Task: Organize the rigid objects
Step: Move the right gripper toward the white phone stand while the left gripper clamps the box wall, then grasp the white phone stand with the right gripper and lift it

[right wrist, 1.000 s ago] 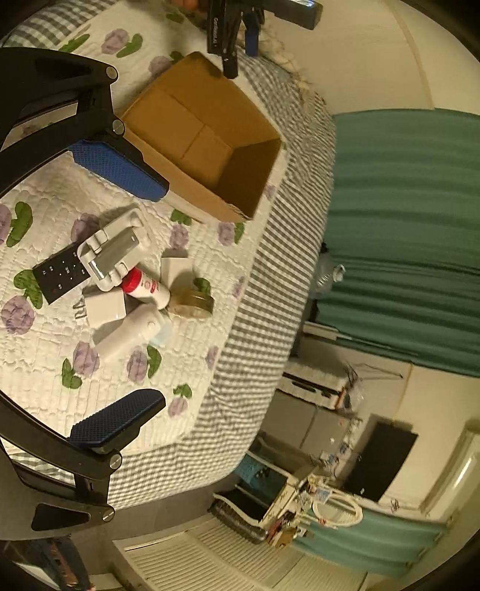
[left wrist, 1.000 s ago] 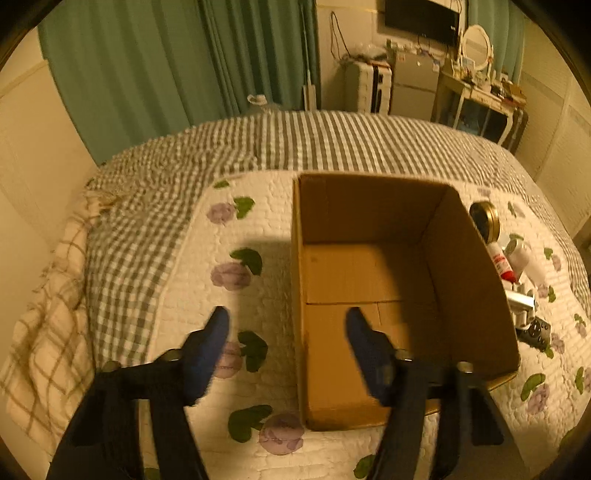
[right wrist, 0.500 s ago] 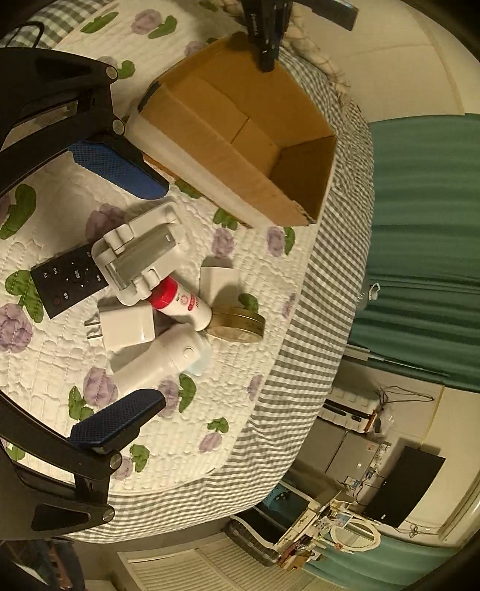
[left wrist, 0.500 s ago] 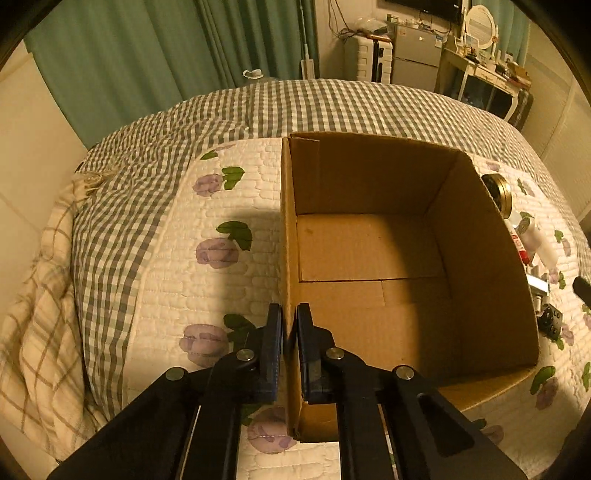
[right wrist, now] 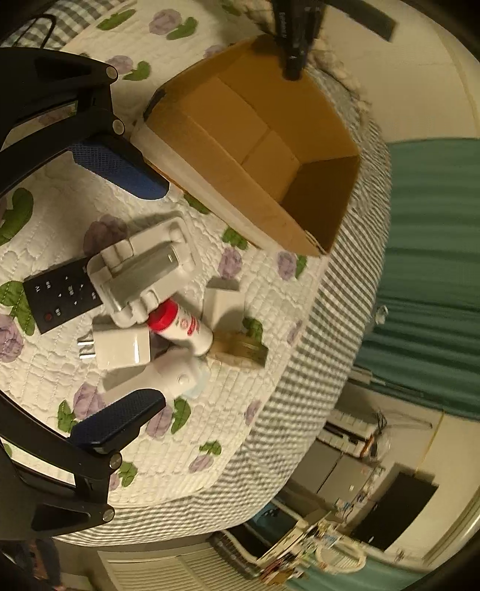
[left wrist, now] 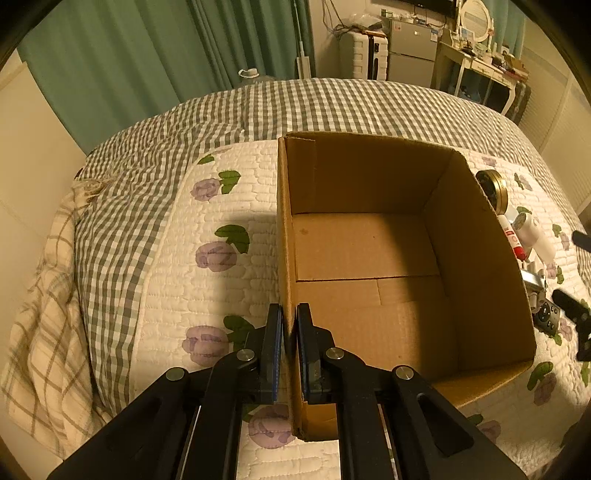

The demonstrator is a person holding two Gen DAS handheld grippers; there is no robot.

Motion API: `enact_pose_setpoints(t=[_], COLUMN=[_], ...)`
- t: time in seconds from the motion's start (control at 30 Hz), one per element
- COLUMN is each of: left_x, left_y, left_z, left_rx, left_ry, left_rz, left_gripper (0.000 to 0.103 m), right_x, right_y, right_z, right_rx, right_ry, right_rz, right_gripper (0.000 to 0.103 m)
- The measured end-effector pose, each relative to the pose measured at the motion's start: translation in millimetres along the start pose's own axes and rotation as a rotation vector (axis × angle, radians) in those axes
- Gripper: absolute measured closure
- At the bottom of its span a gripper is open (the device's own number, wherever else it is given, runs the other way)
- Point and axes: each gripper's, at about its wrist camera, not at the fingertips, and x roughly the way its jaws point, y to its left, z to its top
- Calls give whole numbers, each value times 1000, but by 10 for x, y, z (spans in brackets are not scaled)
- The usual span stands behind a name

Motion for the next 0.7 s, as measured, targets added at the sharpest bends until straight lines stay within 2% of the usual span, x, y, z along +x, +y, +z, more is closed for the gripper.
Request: enact_pose_setpoints(t=[0.17,0.33,0.7], left_x=[25,43,60], left_y=[7,12,9], left_z=[-9,-7,-4], left_rx=[-1,4,3], left_ry=[7,9,15], left_rz=[5,10,12], left_gripper=[95,95,95], right_x=[227,469,862], right_y=[132,152,323], right_z=[9,-33,78], right_rx=[-96,-118,-194], right_ry=[63,115,179], right_rz=[26,42,95], right_gripper=[0,0,9])
